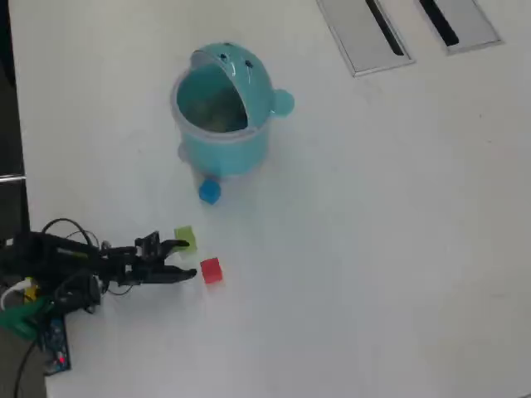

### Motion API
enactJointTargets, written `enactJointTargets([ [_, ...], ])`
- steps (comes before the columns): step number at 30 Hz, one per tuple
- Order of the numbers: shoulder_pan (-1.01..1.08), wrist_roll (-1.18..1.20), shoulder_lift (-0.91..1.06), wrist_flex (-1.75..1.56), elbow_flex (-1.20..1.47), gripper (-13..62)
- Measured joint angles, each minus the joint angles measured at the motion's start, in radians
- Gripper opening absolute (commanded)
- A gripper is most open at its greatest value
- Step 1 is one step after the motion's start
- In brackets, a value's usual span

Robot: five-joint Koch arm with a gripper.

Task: Grasp RGB lego blocks and put them in the bin one by one.

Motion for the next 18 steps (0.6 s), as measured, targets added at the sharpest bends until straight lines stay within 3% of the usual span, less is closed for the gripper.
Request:
enactJointTargets([
  [18,0.061,-0.023,-0.399,-0.04,-0.183,30.5],
])
